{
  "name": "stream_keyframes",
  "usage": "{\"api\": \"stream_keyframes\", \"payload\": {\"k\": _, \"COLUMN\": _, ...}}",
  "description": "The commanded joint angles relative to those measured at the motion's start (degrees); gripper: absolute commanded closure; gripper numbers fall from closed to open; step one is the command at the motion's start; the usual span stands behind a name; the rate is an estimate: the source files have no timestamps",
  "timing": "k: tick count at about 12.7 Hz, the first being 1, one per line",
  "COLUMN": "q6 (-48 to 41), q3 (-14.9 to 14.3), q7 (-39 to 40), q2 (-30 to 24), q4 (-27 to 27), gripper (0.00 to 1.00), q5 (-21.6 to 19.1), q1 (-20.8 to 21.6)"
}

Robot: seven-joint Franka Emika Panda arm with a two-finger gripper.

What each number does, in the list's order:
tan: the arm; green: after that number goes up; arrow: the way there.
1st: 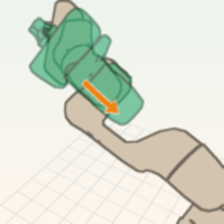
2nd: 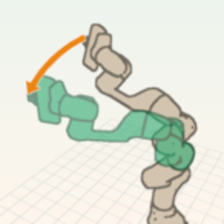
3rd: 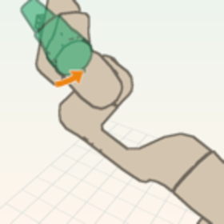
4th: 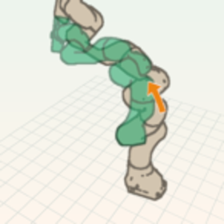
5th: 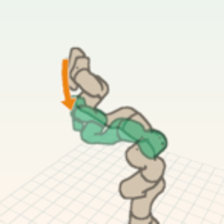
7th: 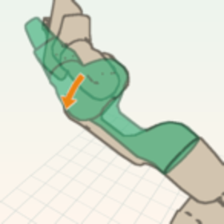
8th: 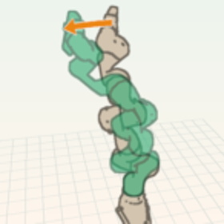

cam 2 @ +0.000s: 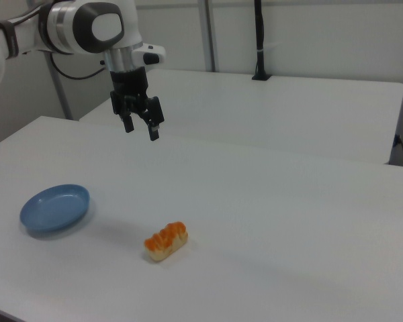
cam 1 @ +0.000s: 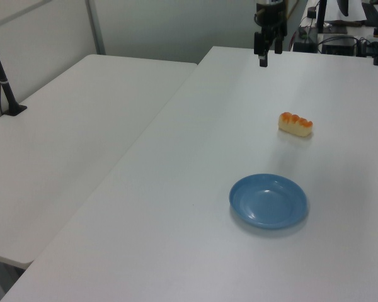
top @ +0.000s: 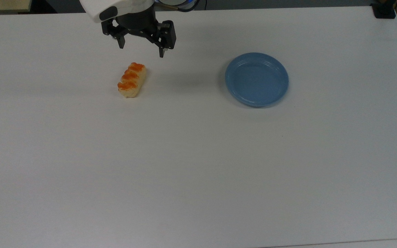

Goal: Put the bread on a plate
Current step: 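Move the open gripper over the orange-topped bread roll and lower it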

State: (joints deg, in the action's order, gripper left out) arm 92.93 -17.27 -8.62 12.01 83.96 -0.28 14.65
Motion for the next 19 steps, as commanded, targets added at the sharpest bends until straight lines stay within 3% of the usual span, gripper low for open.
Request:
{"api": "stream_keyframes", "payload": {"k": 1, "q6": 0.8, "q3": -2.6, "q7": 0.5, "q2": -0.9, "q4": 1.2, "gripper": 0.00, "q5": -0.9, "q1": 1.1}}
{"api": "stream_keyframes", "payload": {"k": 10, "q6": 1.0, "q3": -2.7, "q7": 1.4, "q2": -0.7, "q4": 3.5, "gripper": 0.00, "q5": -0.6, "q1": -0.6}}
{"api": "stream_keyframes", "payload": {"k": 14, "q6": 5.1, "q3": -2.7, "q7": 0.3, "q2": -0.3, "q4": 12.2, "gripper": 0.00, "q5": -0.2, "q1": -0.6}}
{"api": "stream_keyframes", "payload": {"k": 17, "q6": 15.3, "q3": -2.9, "q7": -7.7, "q2": 1.1, "q4": 20.7, "gripper": 0.00, "q5": -0.2, "q1": -0.2}}
{"api": "stream_keyframes", "payload": {"k": 19, "q6": 18.9, "q3": -2.9, "q7": -8.2, "q2": 3.4, "q4": 23.8, "gripper": 0.00, "q5": -0.1, "q1": -0.1}}
